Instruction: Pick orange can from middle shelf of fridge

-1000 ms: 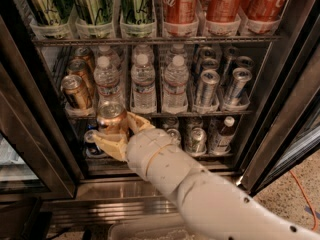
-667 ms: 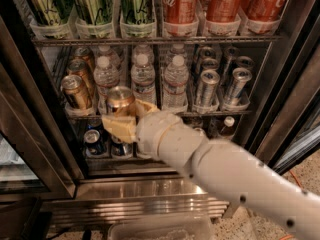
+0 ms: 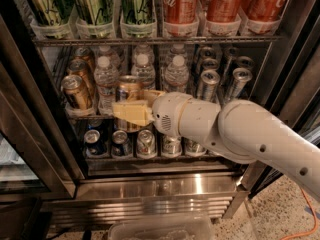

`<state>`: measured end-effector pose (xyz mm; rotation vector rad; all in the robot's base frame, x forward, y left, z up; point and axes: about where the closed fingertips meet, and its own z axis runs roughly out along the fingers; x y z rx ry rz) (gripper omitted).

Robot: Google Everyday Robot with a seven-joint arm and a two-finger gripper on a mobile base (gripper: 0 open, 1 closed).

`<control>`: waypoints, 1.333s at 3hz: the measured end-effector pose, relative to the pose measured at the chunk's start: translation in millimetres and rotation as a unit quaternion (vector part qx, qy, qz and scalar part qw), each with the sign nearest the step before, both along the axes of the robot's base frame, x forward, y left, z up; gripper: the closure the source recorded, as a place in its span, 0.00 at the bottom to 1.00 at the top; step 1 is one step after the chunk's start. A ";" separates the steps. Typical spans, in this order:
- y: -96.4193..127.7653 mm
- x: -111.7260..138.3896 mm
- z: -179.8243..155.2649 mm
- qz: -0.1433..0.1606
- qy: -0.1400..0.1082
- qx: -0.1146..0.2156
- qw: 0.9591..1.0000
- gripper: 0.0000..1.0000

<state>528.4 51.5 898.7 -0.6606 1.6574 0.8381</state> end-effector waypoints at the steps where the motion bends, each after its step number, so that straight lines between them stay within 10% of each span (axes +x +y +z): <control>1: 9.7 -16.5 -5.4 0.038 0.011 -0.008 0.999 1.00; 4: -5.6 -66.0 -26.2 0.066 0.073 -0.023 0.995 1.00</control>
Offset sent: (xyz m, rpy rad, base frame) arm -0.0095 0.0061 -0.0110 -0.0296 0.0496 0.0723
